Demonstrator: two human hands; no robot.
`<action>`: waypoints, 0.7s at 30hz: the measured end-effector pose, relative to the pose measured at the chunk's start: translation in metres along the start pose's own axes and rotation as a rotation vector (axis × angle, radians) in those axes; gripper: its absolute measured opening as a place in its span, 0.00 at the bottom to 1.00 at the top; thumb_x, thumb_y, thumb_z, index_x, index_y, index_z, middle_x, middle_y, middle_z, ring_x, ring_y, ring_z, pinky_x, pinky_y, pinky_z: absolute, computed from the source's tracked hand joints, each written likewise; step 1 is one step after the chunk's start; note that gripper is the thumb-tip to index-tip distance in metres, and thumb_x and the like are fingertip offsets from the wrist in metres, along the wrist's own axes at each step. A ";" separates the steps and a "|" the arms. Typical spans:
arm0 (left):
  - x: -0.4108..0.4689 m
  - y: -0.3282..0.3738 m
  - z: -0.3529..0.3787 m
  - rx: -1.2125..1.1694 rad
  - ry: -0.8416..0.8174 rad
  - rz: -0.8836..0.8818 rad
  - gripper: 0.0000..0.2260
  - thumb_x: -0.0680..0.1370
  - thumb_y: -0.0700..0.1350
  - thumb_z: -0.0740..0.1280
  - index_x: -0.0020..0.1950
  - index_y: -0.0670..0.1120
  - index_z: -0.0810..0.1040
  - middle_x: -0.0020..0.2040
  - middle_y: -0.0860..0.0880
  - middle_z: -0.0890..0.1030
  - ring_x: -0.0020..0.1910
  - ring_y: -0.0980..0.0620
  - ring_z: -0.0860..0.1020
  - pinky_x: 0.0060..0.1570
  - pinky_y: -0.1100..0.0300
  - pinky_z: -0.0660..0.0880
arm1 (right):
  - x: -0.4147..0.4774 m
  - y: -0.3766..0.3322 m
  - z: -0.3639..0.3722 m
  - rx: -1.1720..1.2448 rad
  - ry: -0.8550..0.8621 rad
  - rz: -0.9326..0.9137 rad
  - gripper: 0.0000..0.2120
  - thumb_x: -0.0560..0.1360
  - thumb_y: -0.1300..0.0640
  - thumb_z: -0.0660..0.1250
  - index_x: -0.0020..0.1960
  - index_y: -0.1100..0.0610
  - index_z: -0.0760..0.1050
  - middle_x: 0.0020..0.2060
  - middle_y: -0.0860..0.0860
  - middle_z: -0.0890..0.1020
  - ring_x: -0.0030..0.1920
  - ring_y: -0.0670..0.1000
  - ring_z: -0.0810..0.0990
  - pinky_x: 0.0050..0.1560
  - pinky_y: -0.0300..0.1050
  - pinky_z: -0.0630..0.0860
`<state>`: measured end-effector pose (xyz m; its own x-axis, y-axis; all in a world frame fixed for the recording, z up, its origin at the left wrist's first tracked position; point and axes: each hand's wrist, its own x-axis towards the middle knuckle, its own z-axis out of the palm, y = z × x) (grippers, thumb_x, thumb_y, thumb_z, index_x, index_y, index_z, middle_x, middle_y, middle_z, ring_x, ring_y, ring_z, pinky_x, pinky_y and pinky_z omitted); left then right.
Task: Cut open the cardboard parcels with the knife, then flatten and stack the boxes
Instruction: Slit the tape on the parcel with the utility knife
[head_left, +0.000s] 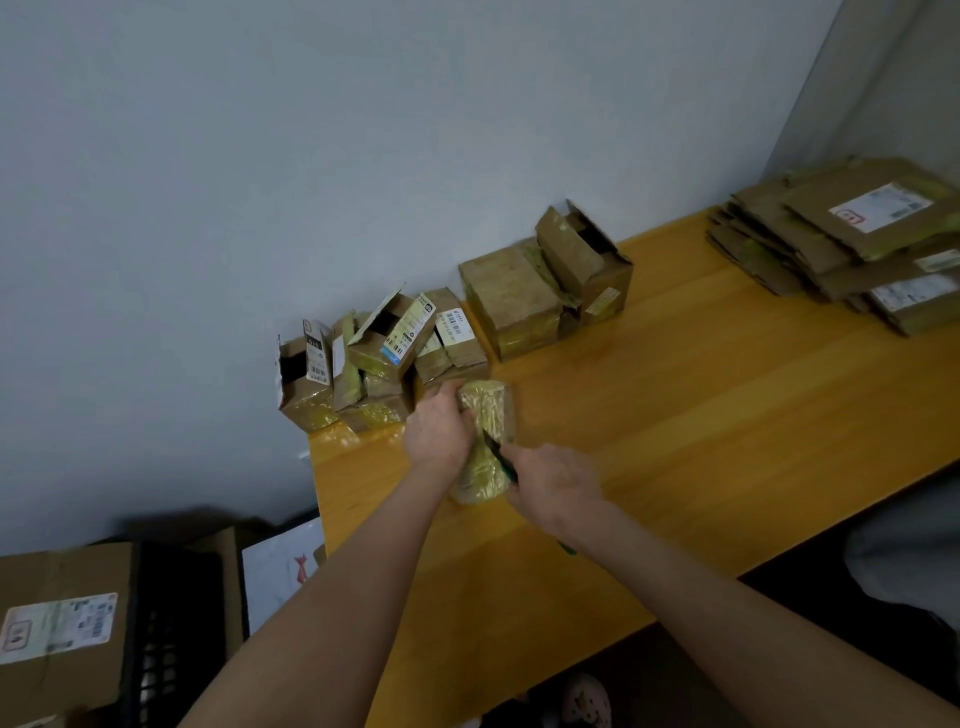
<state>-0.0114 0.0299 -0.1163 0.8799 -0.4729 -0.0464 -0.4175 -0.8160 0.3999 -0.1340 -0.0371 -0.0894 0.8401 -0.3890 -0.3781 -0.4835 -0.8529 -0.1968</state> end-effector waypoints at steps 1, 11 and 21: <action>0.001 0.001 0.001 0.002 -0.004 0.004 0.21 0.78 0.44 0.67 0.71 0.49 0.71 0.62 0.45 0.79 0.58 0.43 0.78 0.53 0.51 0.75 | 0.000 0.002 -0.001 0.004 -0.004 -0.005 0.15 0.79 0.57 0.60 0.65 0.49 0.70 0.43 0.52 0.80 0.41 0.54 0.78 0.36 0.45 0.70; 0.017 -0.008 -0.004 0.049 -0.006 -0.023 0.19 0.80 0.40 0.64 0.70 0.49 0.71 0.55 0.45 0.82 0.53 0.44 0.80 0.47 0.54 0.76 | -0.017 0.035 -0.001 0.382 0.032 -0.048 0.20 0.75 0.50 0.64 0.67 0.44 0.72 0.41 0.47 0.78 0.36 0.47 0.73 0.29 0.38 0.67; 0.005 -0.020 0.004 0.033 0.043 0.069 0.22 0.80 0.43 0.63 0.74 0.53 0.66 0.64 0.48 0.77 0.55 0.49 0.79 0.43 0.60 0.71 | 0.062 0.087 0.056 0.471 0.094 0.396 0.19 0.82 0.59 0.57 0.73 0.53 0.63 0.50 0.56 0.78 0.44 0.57 0.79 0.37 0.49 0.74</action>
<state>0.0005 0.0424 -0.1285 0.8575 -0.5141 0.0195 -0.4839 -0.7930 0.3702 -0.1380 -0.1160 -0.1801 0.5823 -0.6916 -0.4273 -0.8016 -0.4007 -0.4437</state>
